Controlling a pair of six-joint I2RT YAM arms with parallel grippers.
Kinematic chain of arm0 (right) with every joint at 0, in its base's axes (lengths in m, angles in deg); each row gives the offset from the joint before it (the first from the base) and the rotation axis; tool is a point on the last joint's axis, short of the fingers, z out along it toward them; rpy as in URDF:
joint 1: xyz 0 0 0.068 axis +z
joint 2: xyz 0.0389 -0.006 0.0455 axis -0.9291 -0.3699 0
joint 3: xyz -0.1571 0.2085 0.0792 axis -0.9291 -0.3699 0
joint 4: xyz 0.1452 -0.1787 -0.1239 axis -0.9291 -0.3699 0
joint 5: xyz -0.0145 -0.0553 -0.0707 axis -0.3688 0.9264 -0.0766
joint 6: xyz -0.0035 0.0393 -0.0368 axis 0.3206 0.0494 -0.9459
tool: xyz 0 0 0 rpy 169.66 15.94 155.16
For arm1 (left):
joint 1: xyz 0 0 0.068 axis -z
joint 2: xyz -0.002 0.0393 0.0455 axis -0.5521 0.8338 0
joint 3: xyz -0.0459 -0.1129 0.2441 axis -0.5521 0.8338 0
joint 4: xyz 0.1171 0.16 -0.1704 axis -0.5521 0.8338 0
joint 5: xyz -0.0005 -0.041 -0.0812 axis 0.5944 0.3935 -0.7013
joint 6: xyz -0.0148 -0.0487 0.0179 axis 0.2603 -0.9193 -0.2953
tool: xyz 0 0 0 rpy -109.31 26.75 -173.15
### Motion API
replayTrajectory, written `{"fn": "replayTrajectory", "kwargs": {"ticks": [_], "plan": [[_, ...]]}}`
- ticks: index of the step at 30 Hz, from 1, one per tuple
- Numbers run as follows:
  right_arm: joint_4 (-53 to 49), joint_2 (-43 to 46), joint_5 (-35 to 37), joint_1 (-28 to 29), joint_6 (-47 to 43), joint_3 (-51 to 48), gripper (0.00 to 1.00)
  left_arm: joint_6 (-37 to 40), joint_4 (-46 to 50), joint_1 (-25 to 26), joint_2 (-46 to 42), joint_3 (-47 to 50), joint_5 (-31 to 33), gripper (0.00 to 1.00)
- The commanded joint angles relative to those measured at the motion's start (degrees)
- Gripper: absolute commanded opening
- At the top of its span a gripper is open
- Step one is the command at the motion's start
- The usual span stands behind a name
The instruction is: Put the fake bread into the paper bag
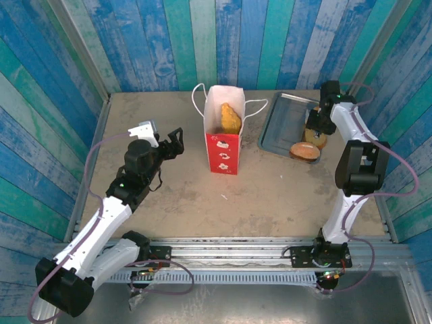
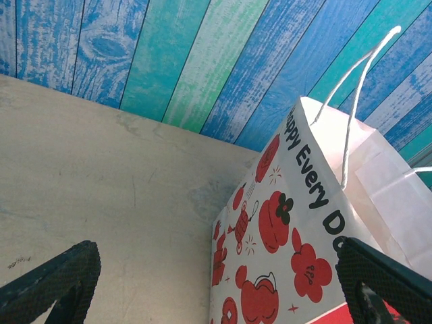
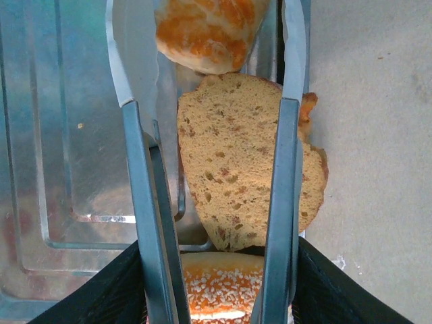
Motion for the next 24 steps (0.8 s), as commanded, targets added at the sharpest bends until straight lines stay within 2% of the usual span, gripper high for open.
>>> {"fn": "replayTrajectory", "kwargs": {"ticks": [1,11,20,24], "plan": [[0.36,-1.40,-0.43,-0.41,0.37,2.19,0.53,1.05,-0.20,0.16,0.72,0.00,0.81,0.94],[0.29,-3.35,-1.16,-0.99,0.46,2.91,0.53,1.23,0.09,0.16,0.95,-0.11,0.77,0.94],[-0.11,-1.60,-2.68,-1.17,0.02,2.13,0.41,1.18,0.95,0.15,0.11,-0.17,0.72,0.94],[-0.11,0.47,-3.37,-1.17,-0.50,1.21,0.39,0.81,1.49,0.16,-0.68,-0.30,0.65,0.94]]}}
